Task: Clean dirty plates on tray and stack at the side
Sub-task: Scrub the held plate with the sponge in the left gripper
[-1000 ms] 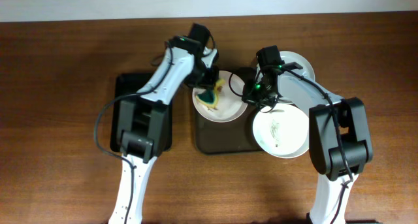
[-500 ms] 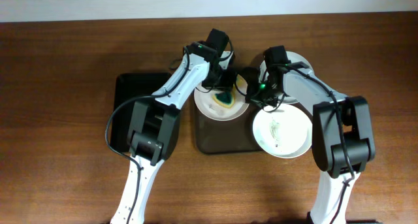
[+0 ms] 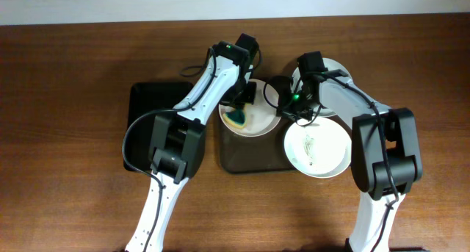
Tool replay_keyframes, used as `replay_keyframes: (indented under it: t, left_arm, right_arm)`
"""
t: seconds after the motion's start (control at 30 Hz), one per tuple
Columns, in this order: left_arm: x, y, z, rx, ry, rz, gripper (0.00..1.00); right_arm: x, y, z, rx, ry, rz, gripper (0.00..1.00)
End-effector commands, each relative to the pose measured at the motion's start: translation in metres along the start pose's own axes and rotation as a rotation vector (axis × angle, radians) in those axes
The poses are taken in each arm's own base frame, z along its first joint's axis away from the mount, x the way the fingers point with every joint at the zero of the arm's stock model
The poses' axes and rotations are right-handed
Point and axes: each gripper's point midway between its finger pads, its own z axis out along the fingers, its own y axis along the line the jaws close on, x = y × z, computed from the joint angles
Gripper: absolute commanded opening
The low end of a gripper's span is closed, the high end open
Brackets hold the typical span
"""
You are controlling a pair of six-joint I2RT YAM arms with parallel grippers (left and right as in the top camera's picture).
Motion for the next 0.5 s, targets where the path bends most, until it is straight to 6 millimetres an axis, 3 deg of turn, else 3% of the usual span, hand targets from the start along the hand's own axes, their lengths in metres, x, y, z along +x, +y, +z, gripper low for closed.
replay_keyframes:
  t: [0.0,0.03,0.07,0.2,0.23,0.3,0.37,0.47]
  left_arm:
    - [0.034,-0.09,0.031,0.335,0.157,0.089,0.0]
    - [0.026,-0.101,0.018,0.407,0.131,0.099,0.0]
    - [0.017,-0.1,0.012,0.43,0.103,0.097,0.0]
    - [-0.033,-0.08,0.009,0.416,-0.081,0.098,0.0]
    - [-0.059,-0.044,0.015,0.229,-0.185,0.023,0.0]
    - [-0.078,0.025,0.013,-0.115,-0.293,-0.129,0.0]
    - [-0.058,0.058,0.01,-0.299,-0.248,-0.194,0.0]
    - [-0.015,0.064,0.016,-0.286,-0.049,-0.173,0.0]
  right_arm:
    - [0.008,-0.003,0.013,0.009,0.032,-0.008,0.04]
    - [0.007,-0.003,0.013,0.009,0.031,-0.008,0.04]
    - [0.008,-0.003,0.013,0.009,0.032,-0.008,0.04]
    - [0.008,-0.003,0.013,0.009,0.032,-0.007,0.04]
    - [0.008,-0.003,0.013,0.01,0.032,-0.007,0.04]
    - [0.007,-0.004,0.013,0.01,0.031,-0.007,0.04]
    - [0.007,-0.005,0.013,0.016,0.029,-0.007,0.04]
    - [0.008,-0.004,0.013,0.008,0.033,-0.012,0.04]
